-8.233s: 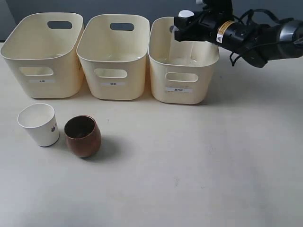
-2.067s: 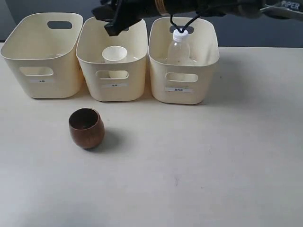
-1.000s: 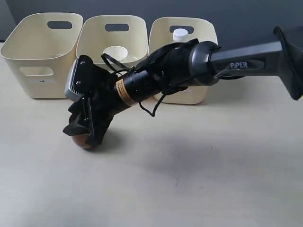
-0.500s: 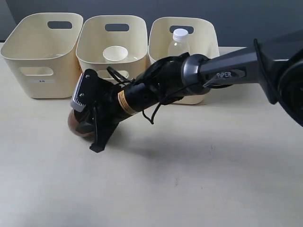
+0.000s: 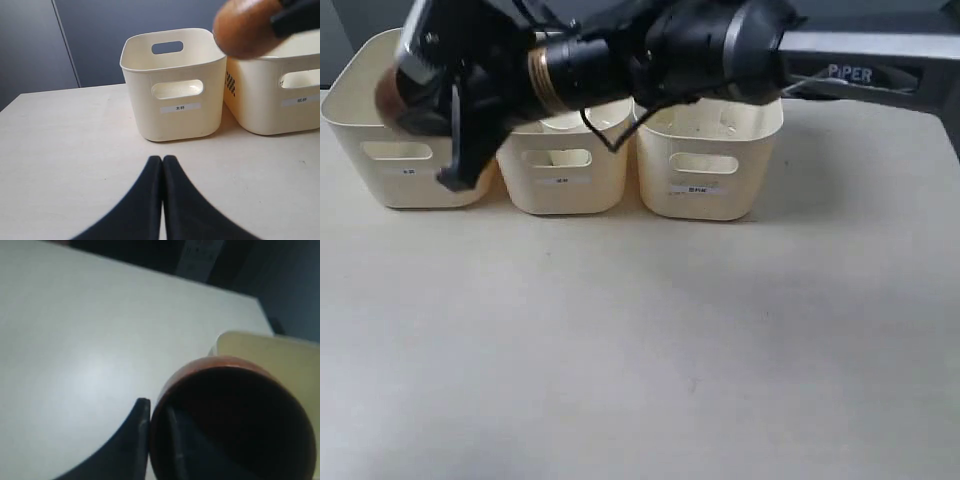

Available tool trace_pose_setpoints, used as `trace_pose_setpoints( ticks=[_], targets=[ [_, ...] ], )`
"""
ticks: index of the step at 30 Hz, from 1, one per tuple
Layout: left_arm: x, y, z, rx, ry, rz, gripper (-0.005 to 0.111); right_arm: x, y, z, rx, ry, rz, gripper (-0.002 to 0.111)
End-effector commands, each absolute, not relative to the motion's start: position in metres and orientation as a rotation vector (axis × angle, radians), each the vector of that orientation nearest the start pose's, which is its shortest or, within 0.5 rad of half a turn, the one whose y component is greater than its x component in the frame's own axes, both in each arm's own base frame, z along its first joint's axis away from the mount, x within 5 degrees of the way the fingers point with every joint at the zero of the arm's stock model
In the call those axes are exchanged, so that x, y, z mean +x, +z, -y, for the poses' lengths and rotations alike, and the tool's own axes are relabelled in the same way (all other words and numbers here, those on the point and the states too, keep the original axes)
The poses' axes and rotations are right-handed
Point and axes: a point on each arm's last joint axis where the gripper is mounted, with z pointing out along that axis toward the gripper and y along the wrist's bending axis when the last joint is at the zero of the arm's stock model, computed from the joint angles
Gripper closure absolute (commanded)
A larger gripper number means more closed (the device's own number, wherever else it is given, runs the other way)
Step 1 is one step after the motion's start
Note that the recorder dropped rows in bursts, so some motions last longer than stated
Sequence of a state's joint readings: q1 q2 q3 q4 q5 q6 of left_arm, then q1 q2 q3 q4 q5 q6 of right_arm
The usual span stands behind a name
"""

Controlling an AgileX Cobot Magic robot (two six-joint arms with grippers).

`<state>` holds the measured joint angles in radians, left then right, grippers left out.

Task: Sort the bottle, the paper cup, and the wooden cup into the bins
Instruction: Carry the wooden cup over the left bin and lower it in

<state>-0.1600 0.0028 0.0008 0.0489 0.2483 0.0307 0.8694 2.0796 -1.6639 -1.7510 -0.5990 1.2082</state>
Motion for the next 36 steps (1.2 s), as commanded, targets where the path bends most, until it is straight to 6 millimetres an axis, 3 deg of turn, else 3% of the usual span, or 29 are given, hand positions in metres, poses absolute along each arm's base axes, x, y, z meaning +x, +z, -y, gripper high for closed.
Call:
trace_pose_setpoints(
  ticks=[1, 5, 9, 14, 21, 33, 36],
  targets=[
    [0.055, 0.192, 0.008, 0.192, -0.061, -1.712, 0.107, 0.296, 0.293, -0.416, -1.472, 0.738, -1.18, 0.108],
    [0.055, 0.192, 0.008, 0.192, -0.061, -1.712, 0.107, 0.321, 0.291, -0.424, -1.415, 0.736, -1.179, 0.109],
    [0.055, 0.192, 0.008, 0.192, -0.061, -1.712, 0.107, 0.35, 0.273, -0.431, -1.356, 0.76, -1.222, 0.109],
    [0.055, 0.192, 0.008, 0.192, -0.061, -1.712, 0.107, 0.37, 0.244, -0.437, -1.331, 0.815, -1.27, 0.109],
    [0.055, 0.192, 0.008, 0.192, -0.061, -1.712, 0.107, 0.374, 0.226, -0.442, -1.343, 0.832, -1.283, 0.109],
    [0.055, 0.192, 0.008, 0.192, -0.061, -1.712, 0.107, 0.373, 0.225, -0.442, -1.336, 0.859, -1.304, 0.109],
    [0.055, 0.192, 0.008, 0.192, -0.061, -1.712, 0.107, 0.373, 0.223, -0.442, -1.332, 0.867, -1.313, 0.103]
  ],
)
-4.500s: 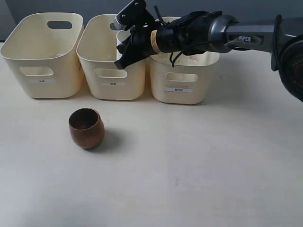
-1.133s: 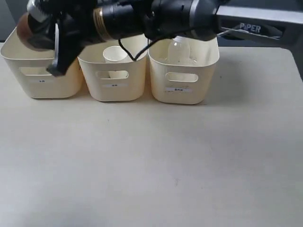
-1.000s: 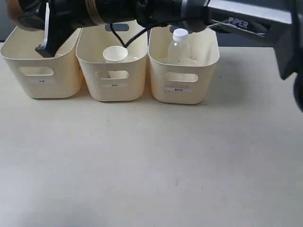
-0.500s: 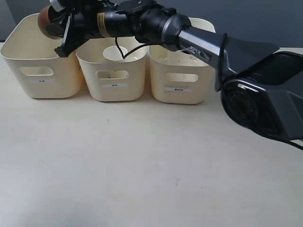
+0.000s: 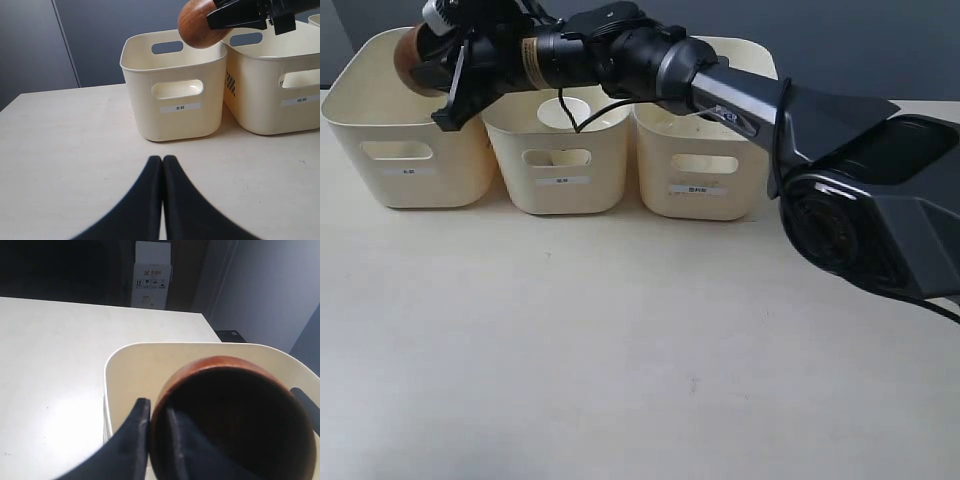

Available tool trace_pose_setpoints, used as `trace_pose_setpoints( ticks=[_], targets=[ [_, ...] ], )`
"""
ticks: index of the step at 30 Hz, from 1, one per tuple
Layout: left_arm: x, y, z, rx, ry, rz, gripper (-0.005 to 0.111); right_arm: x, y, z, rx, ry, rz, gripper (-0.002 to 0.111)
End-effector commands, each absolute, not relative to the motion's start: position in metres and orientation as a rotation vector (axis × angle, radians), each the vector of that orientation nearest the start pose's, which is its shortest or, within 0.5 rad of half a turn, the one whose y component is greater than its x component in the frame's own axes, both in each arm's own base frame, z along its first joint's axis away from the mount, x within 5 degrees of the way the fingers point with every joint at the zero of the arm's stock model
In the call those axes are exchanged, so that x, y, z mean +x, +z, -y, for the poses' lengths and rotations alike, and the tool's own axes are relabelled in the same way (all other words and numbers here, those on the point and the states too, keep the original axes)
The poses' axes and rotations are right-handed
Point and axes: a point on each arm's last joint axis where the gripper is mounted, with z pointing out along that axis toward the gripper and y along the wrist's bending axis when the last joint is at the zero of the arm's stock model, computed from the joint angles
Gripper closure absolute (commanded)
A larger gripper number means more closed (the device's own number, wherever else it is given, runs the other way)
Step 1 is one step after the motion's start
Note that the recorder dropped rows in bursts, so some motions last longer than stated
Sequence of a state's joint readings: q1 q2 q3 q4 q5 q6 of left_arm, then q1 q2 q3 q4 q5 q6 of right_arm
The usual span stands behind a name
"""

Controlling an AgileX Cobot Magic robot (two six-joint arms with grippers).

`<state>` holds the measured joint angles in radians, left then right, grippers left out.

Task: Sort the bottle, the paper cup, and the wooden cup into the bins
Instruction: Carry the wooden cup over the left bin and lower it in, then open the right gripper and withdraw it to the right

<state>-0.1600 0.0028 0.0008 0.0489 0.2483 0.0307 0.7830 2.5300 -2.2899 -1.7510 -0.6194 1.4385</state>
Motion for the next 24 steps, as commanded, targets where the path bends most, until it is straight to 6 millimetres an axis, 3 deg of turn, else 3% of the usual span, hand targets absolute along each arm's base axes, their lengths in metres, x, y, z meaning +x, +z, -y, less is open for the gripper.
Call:
trace_pose_setpoints(
  ticks=[1, 5, 13, 17, 24],
  targets=[
    [0.055, 0.192, 0.008, 0.192, -0.061, -1.712, 0.107, 0.373, 0.223, -0.442, -1.332, 0.869, -1.314, 0.099],
    [0.055, 0.192, 0.008, 0.192, -0.061, -1.712, 0.107, 0.373, 0.219, -0.442, -1.333, 0.875, -1.33, 0.086],
    [0.055, 0.192, 0.008, 0.192, -0.061, -1.712, 0.107, 0.373, 0.214, -0.442, -1.337, 0.878, -1.344, 0.085],
    [0.055, 0.192, 0.008, 0.192, -0.061, -1.712, 0.107, 0.371, 0.225, -0.441, -1.332, 0.877, -1.325, 0.085],
    [0.055, 0.192, 0.008, 0.192, -0.061, -1.712, 0.107, 0.36, 0.268, -0.435, -1.309, 0.946, -1.281, 0.085]
  ],
)
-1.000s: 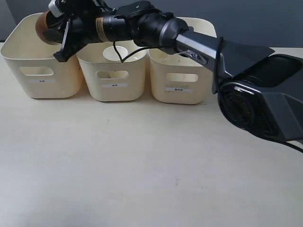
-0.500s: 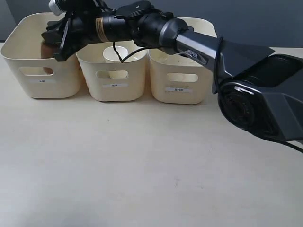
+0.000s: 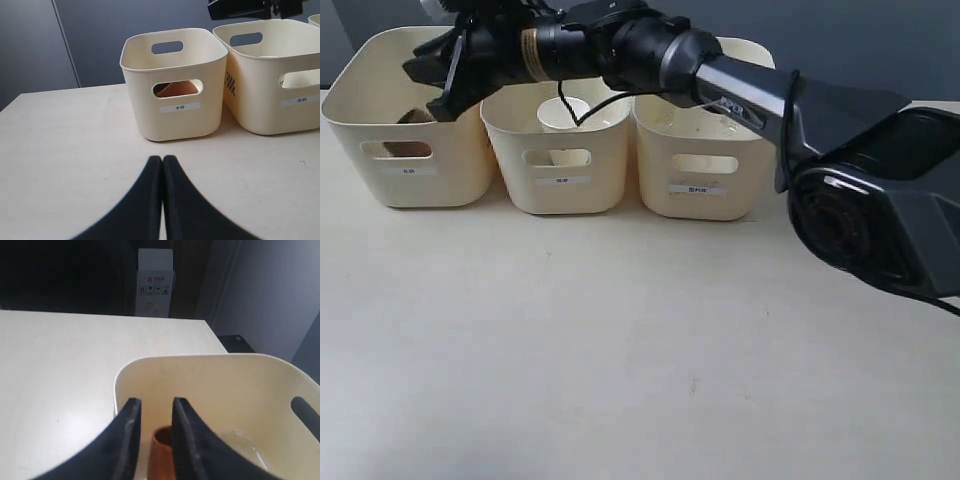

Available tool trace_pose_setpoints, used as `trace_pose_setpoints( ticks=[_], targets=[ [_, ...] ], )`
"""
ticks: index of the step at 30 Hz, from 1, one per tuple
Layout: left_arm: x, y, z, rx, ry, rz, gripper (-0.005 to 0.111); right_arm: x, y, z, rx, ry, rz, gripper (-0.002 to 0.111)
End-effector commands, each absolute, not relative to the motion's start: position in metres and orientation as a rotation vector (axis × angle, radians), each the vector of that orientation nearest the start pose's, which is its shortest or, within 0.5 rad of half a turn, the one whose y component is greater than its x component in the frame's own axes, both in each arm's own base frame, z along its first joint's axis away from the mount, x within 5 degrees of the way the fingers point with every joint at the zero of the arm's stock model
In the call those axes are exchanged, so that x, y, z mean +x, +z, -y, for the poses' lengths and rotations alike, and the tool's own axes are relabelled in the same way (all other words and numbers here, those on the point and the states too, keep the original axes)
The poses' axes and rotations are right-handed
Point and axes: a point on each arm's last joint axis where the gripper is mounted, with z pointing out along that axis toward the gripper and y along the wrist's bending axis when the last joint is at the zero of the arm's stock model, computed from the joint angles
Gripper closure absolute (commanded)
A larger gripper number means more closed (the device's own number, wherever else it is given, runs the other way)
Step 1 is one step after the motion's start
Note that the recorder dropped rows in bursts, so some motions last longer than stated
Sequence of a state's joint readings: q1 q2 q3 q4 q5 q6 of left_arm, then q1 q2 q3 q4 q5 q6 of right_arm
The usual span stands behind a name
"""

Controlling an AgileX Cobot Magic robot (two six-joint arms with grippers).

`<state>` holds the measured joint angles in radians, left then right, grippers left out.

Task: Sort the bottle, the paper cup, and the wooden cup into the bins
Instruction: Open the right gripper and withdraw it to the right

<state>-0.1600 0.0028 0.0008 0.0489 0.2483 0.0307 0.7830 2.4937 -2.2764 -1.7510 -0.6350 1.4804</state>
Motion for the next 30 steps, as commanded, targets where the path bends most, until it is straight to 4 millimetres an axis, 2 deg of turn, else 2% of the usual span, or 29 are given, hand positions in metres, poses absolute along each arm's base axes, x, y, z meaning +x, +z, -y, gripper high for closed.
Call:
trace_pose_setpoints(
  ticks=[1, 3, 7, 10, 15, 19, 21, 25, 30],
  targets=[
    [0.055, 0.192, 0.008, 0.192, -0.061, -1.712, 0.107, 0.358, 0.275, -0.433, -1.306, 0.947, -1.267, 0.085],
    [0.055, 0.192, 0.008, 0.192, -0.061, -1.712, 0.107, 0.355, 0.289, -0.43, -1.292, 0.959, -1.255, 0.087],
    [0.055, 0.192, 0.008, 0.192, -0.061, -1.712, 0.107, 0.35, 0.312, -0.423, -1.297, 0.976, -1.211, 0.109],
    [0.055, 0.192, 0.008, 0.192, -0.061, -1.712, 0.107, 0.347, 0.324, -0.414, -1.3, 0.99, -1.202, 0.109],
    [0.055, 0.192, 0.008, 0.192, -0.061, -1.712, 0.107, 0.345, 0.324, -0.395, -1.31, 0.951, -1.253, 0.109],
    [0.055, 0.192, 0.008, 0.192, -0.061, -1.712, 0.107, 0.336, 0.314, -0.369, -1.296, 0.774, -1.339, 0.109],
    [0.055, 0.192, 0.008, 0.192, -0.061, -1.712, 0.107, 0.33, 0.298, -0.354, -1.298, 0.673, -1.406, 0.109],
    [0.055, 0.192, 0.008, 0.192, -0.061, -1.712, 0.107, 0.305, 0.299, -0.321, -1.295, 0.555, -1.463, 0.109],
    [0.055, 0.192, 0.008, 0.192, -0.061, -1.712, 0.107, 0.27, 0.318, -0.278, -1.259, 0.485, -1.476, 0.109]
  ],
)
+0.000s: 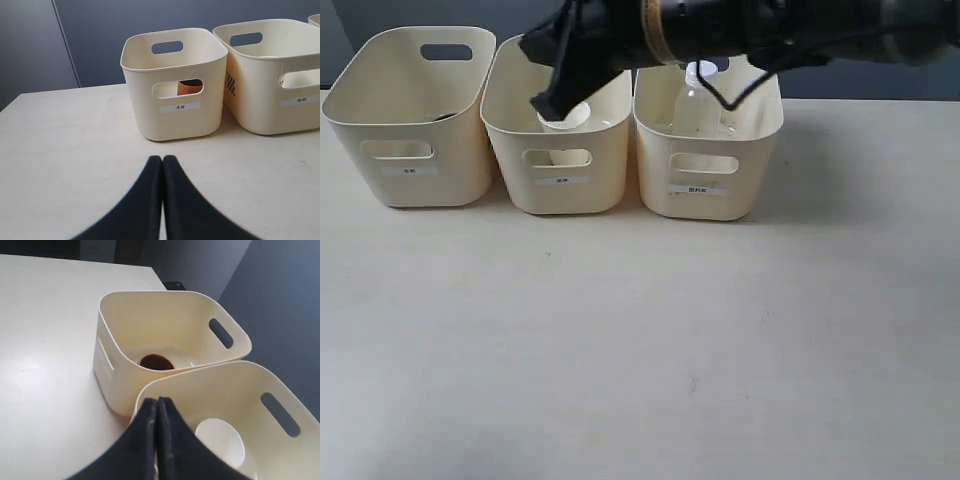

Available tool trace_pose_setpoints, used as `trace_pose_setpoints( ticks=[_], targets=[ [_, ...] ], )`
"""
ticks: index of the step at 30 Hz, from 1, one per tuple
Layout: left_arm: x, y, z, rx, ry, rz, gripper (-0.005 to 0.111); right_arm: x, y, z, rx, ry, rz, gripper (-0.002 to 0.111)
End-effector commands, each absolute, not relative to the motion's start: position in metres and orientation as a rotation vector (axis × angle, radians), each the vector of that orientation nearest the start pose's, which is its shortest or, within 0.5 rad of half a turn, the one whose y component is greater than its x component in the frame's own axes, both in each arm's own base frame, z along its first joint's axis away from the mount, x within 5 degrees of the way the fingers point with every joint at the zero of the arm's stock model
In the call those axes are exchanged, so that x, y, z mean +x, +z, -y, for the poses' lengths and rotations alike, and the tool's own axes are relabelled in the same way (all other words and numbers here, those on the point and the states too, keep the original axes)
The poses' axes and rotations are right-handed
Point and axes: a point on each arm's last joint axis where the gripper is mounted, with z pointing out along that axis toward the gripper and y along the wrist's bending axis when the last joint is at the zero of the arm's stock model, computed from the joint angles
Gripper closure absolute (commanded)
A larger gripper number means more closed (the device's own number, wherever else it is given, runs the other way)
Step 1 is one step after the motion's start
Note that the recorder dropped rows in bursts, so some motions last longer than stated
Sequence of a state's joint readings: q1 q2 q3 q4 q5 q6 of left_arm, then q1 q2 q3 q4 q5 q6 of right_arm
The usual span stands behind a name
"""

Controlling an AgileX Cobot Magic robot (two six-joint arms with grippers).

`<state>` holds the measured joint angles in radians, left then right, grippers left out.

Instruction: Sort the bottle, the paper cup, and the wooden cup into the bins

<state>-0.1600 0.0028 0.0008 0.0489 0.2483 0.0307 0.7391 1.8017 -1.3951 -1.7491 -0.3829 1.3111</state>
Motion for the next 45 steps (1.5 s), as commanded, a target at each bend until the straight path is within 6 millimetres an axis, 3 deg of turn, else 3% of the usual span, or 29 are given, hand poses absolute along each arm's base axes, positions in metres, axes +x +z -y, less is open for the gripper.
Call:
trace_pose_setpoints(
  ticks=[1, 6, 11, 21, 24, 25, 28, 29, 34, 38, 39, 45],
  targets=[
    [0.055, 0.192, 0.008, 0.192, -0.061, -1.712, 0.107, 0.262, 0.325, -0.267, -1.245, 0.475, -1.471, 0.109],
    [0.055, 0.192, 0.008, 0.192, -0.061, -1.712, 0.107, 0.235, 0.353, -0.235, -1.104, 0.509, -1.493, 0.109],
    [0.055, 0.192, 0.008, 0.192, -0.061, -1.712, 0.107, 0.221, 0.377, -0.223, -1.067, 0.515, -1.429, 0.109],
    [0.055, 0.192, 0.008, 0.192, -0.061, -1.712, 0.107, 0.218, 0.382, -0.22, -1.06, 0.515, -1.413, 0.109],
    [0.055, 0.192, 0.008, 0.192, -0.061, -1.712, 0.107, 0.221, 0.382, -0.218, -0.965, 0.559, -1.482, 0.109],
    [0.055, 0.192, 0.008, 0.189, -0.064, -1.712, 0.107, 0.226, 0.379, -0.212, -0.801, 0.596, -1.583, 0.109],
    [0.055, 0.192, 0.008, 0.189, -0.064, -1.712, 0.107, 0.228, 0.366, -0.194, -0.696, 0.568, -1.66, 0.109],
    [0.055, 0.192, 0.008, 0.189, -0.064, -1.712, 0.107, 0.228, 0.354, -0.173, -0.607, 0.555, -1.723, 0.109],
    [0.055, 0.192, 0.008, 0.189, -0.064, -1.712, 0.107, 0.209, 0.324, -0.103, -0.397, 0.437, -1.818, 0.109],
    [0.055, 0.192, 0.008, 0.189, -0.064, -1.712, 0.107, 0.172, 0.303, -0.055, -0.248, 0.324, -1.816, 0.109],
    [0.055, 0.192, 0.008, 0.189, -0.064, -1.712, 0.107, 0.15, 0.296, -0.036, -0.177, 0.268, -1.776, 0.109],
    [0.055, 0.192, 0.008, 0.189, -0.064, -1.712, 0.107, 0.084, 0.259, -0.003, 0.002, 0.038, -1.606, 0.109]
  ],
)
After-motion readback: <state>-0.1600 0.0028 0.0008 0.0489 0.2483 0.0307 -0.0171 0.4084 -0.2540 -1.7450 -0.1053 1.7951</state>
